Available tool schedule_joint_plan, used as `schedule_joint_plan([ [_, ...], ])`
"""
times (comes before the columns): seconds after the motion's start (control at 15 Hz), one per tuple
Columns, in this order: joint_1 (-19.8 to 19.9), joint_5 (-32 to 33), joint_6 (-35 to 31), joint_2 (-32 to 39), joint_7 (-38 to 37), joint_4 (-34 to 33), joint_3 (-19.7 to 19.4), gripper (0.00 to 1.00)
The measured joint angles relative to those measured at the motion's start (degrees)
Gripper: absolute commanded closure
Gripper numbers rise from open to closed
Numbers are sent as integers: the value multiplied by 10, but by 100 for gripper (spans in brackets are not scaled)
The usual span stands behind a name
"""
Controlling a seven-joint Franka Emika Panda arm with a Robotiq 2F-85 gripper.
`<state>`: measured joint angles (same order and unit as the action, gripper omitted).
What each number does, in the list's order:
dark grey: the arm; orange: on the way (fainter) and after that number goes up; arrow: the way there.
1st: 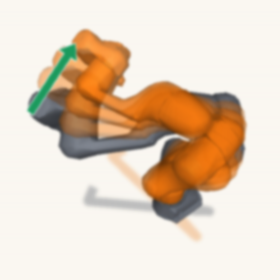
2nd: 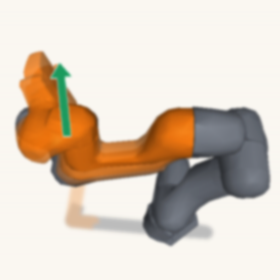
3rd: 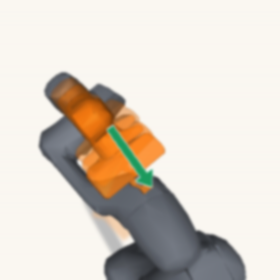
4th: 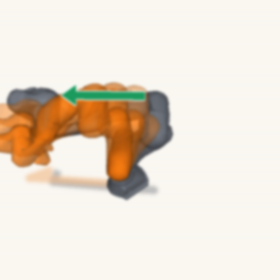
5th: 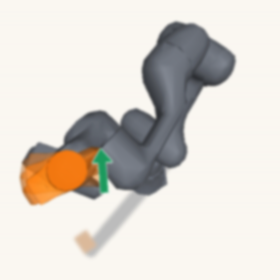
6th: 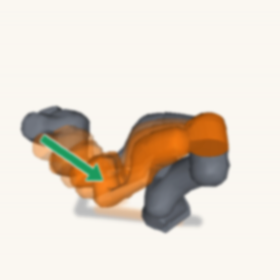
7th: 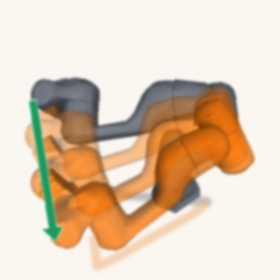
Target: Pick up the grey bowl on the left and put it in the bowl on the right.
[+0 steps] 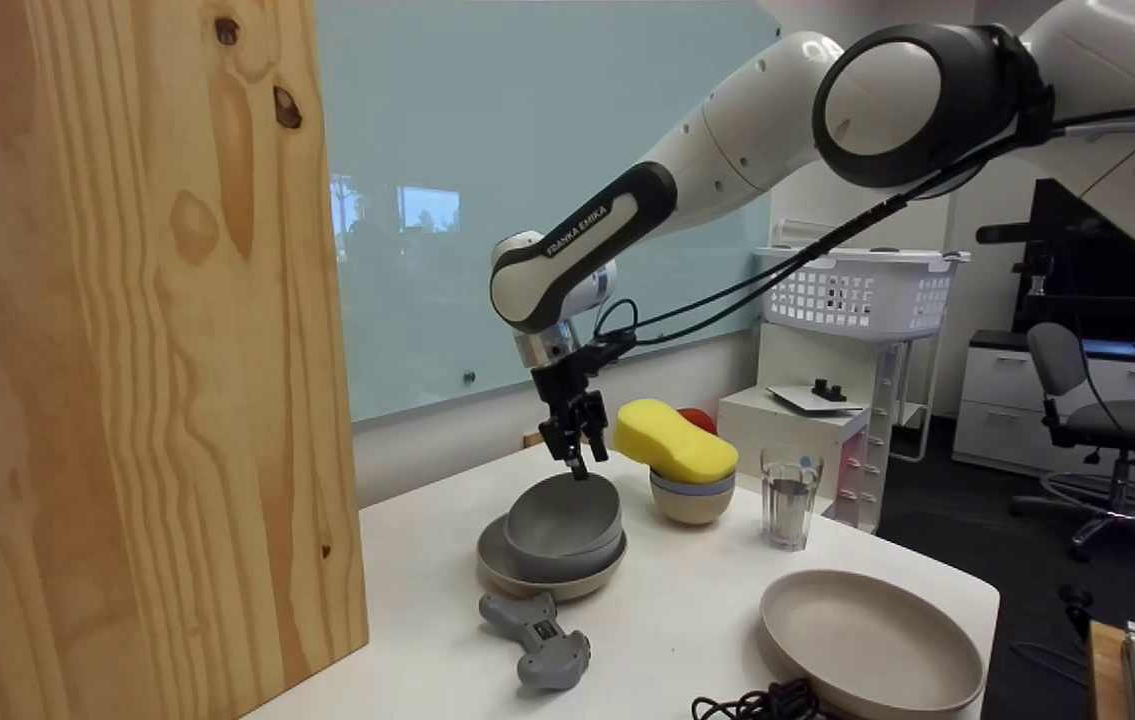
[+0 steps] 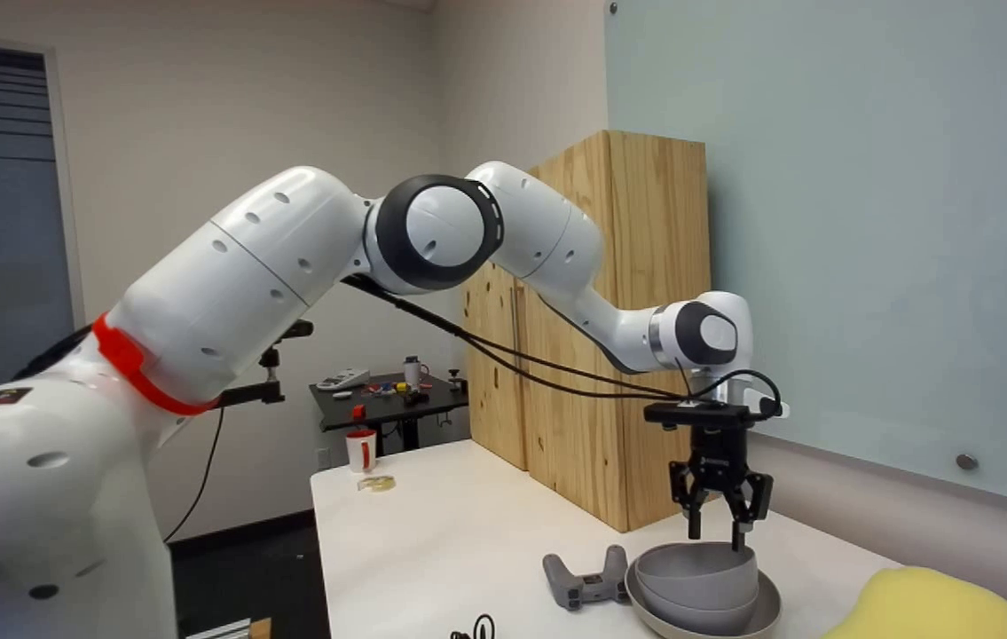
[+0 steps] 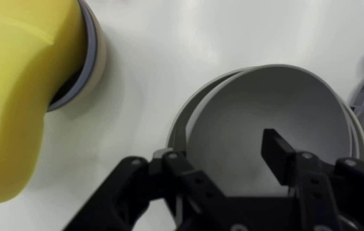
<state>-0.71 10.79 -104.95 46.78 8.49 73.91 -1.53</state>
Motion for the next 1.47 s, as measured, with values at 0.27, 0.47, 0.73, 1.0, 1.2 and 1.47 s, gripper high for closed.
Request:
schedule_joint_plan([
  [0.27,-10,-16,103,-5,-1,-42,20,0],
  [0.47,-24,-41,174,-24,-6,-63,42,0],
  [0.73,-59,-68,208,-47,-33,-46,68,0],
  [1.0,-92,-78,178,-79,-92,38,76,0],
  [1.2,-105,-81,146,-118,-141,113,78,0],
  [1.47,-123,-83,124,-187,-194,214,86,0],
])
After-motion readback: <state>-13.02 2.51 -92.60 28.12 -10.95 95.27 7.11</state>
